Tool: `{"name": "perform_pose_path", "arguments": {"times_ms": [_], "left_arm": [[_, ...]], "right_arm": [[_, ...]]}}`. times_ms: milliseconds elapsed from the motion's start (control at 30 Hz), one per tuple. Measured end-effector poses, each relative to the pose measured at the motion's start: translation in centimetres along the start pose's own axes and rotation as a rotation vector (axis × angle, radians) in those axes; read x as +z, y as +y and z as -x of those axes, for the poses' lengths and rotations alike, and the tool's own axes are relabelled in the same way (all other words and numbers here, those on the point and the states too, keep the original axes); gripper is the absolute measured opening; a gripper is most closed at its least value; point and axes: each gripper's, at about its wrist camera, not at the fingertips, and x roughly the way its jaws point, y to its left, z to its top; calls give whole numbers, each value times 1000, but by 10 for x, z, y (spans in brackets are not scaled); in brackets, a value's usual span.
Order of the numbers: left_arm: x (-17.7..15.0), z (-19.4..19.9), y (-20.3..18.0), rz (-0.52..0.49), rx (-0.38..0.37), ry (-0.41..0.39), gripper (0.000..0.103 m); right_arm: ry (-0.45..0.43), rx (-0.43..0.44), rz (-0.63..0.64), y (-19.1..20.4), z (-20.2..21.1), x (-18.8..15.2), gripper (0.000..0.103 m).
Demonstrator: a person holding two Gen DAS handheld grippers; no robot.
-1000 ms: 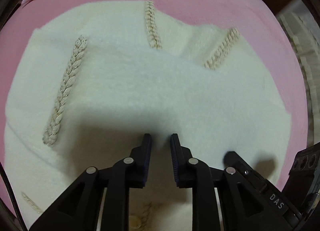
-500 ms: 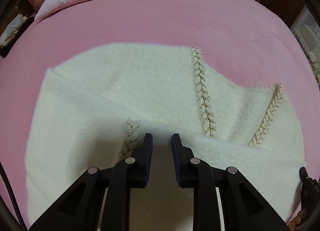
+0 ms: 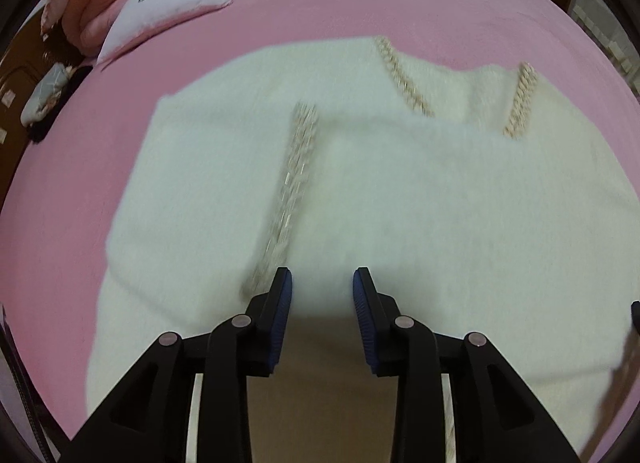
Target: Fold large clothes
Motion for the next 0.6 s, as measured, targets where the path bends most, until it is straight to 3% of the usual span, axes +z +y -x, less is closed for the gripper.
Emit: {"name": "perform_pose_path", "arguments": {"times_ms": [200,300,367,433,500,600], "left_arm": [[-50,29,7,40,13,101,32],[-76,45,3,33,4,159,42],[-89,57,5,27,1,168,53],[-96,67,9,10,-1,175,57],[-103,78,3,-16,-8,190,65],[-114,98,4,-49,-39,185,72]], "right_arm": [[156,-66,57,14,23,-40,3],[286,-126,99,23,24,-65,6],[351,-103,93,30,26,-84,10],[385,-89,110,41,32,-101,20],[400,-75,144,53,39,-115,44],[413,-42,203,78,53,-131,60]]}}
